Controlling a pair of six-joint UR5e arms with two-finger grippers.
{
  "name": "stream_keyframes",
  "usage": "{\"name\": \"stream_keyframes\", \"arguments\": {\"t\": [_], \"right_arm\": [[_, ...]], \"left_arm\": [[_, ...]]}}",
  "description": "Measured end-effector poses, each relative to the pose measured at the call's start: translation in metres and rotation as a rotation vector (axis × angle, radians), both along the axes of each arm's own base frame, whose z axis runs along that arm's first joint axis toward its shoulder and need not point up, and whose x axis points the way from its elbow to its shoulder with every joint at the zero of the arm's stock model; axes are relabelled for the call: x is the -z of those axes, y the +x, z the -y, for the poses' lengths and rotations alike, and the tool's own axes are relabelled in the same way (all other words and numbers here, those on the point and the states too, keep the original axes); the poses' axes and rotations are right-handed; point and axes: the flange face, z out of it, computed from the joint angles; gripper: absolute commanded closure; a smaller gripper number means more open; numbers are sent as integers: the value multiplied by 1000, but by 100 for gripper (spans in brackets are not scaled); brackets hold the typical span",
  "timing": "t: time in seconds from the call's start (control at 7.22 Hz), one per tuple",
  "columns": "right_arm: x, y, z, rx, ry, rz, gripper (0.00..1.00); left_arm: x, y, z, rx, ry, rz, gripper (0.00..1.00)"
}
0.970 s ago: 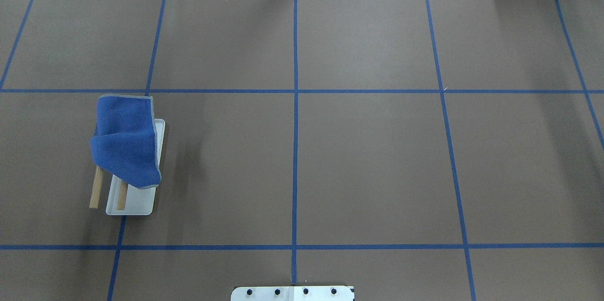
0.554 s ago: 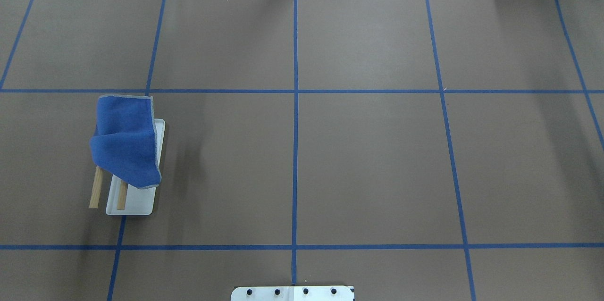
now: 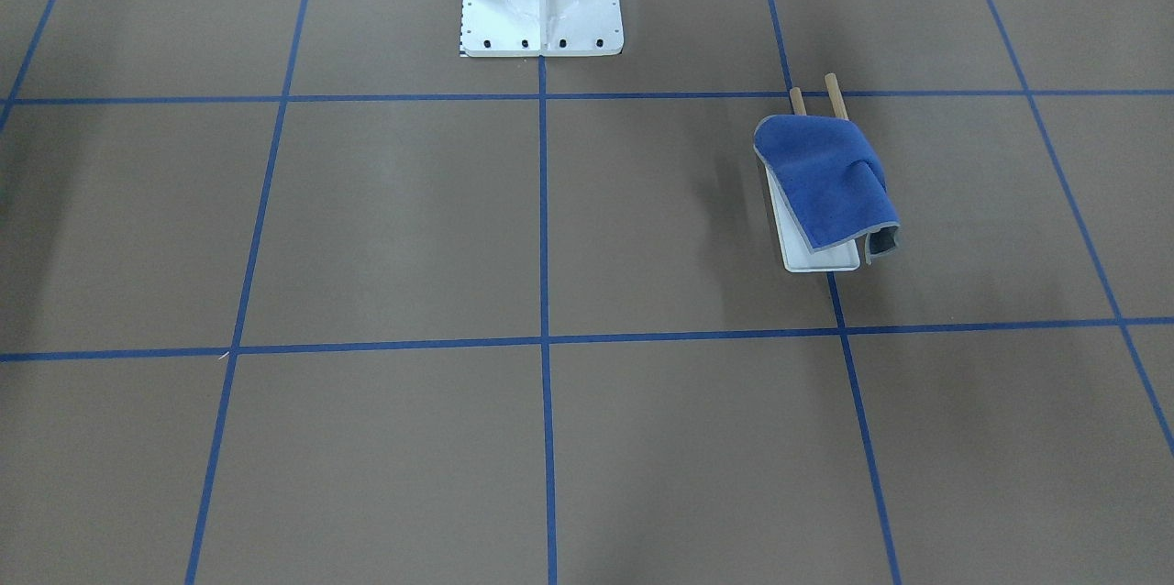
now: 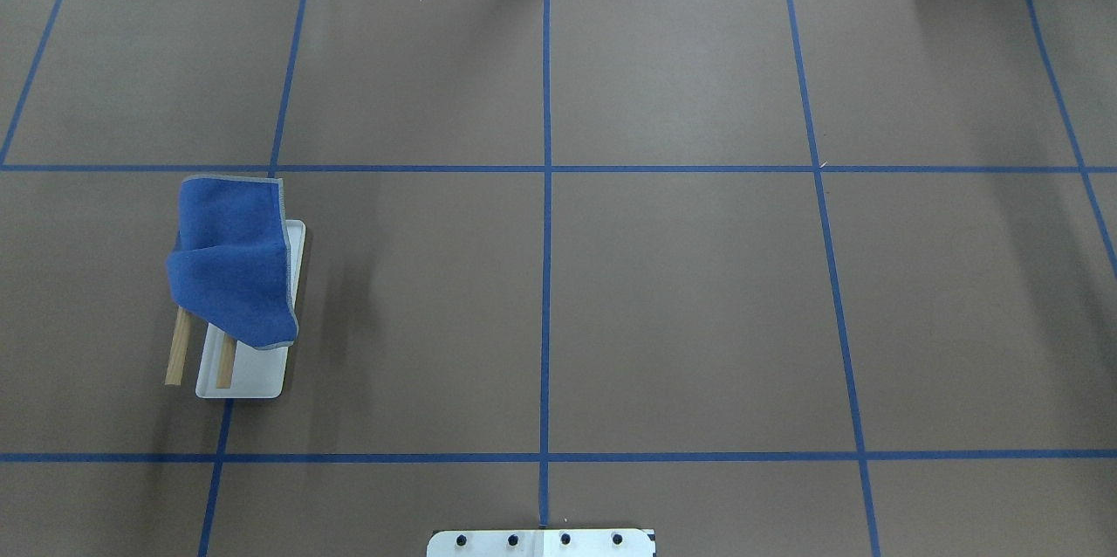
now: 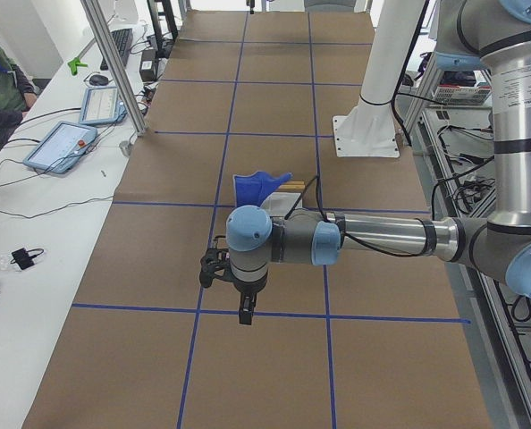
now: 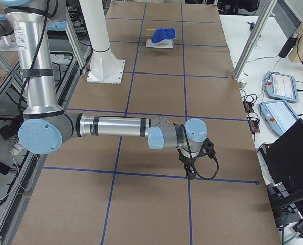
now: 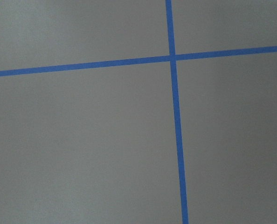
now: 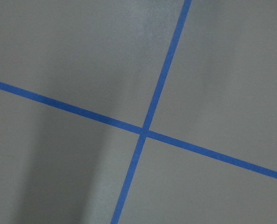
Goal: Hang towel on rack
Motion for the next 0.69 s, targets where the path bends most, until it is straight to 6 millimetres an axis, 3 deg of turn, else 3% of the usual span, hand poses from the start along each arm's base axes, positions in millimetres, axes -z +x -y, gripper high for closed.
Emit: {"name": "stream_keyframes", "arguments": {"t": [0.69], "right_arm": [[1,-6,-1,10,15,16,0]], "left_arm": [[0,0,0,0,-1,0,2]]}}
